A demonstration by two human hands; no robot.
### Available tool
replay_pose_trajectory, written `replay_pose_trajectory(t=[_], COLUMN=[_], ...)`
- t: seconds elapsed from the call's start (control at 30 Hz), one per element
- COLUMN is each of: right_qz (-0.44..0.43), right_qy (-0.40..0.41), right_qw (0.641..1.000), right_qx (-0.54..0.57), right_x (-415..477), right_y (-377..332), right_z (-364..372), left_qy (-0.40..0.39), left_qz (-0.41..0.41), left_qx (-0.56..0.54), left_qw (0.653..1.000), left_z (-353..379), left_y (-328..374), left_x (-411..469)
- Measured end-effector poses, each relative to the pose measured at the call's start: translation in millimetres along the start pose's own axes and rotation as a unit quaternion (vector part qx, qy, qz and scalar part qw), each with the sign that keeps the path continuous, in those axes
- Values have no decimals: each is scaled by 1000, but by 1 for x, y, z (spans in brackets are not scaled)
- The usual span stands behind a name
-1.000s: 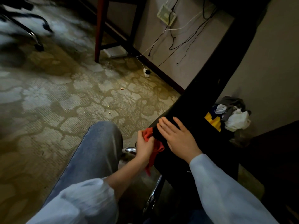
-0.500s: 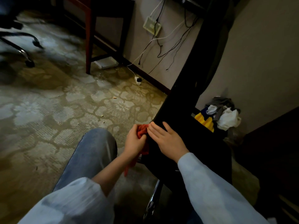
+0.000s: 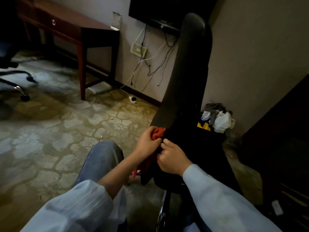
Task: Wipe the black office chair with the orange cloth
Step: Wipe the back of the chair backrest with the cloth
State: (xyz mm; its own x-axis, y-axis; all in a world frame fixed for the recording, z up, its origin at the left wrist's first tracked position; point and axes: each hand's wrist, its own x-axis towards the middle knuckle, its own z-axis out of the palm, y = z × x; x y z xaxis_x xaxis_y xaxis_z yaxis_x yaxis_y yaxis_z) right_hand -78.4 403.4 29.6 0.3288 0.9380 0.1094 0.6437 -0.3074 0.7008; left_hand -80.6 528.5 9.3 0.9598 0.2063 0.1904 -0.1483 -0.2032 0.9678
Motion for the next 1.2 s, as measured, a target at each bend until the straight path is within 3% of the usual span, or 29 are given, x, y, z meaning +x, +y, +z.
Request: replay_pose_trajectory(t=[0.2,0.33,0.47,0.6,0.7,0.8,0.9,1.0,1.13,1.2], right_qz=[88,208,326,427,437,414,415,436,382,376], right_qy=[63,148,126,102,77,115,230,316,322,311], right_qw=[994,966,929,889,884,883,852,808,821,827], right_qx=[0,-50,-125,-127,-150,-188,-221,-237,-277,-279], right_x=[-45,-49,-47,-61,-92,-110,-101,-98,-121,-129], right_y=[-4,19,48,78,92,96,123,156,180,189], right_z=[-35,-64,-92,-103,-102,-102,-124,-138,-123,-118], left_qy=[-51,-3,75,80,67,63,110,151,200,219], left_qz=[48,63,73,156,276,368,473,498,624,648], left_qx=[-75,-181,-233,-249,-221,-195,-79,-13,107,173], left_qw=[995,982,967,953,933,907,871,854,747,708], left_z=[8,5,0,0,6,24,60,85,94,88], left_y=[47,87,130,166,197,228,251,266,261,252], left_x=[-23,-26,-15,-13,-18,-19,-11,-6,15,33])
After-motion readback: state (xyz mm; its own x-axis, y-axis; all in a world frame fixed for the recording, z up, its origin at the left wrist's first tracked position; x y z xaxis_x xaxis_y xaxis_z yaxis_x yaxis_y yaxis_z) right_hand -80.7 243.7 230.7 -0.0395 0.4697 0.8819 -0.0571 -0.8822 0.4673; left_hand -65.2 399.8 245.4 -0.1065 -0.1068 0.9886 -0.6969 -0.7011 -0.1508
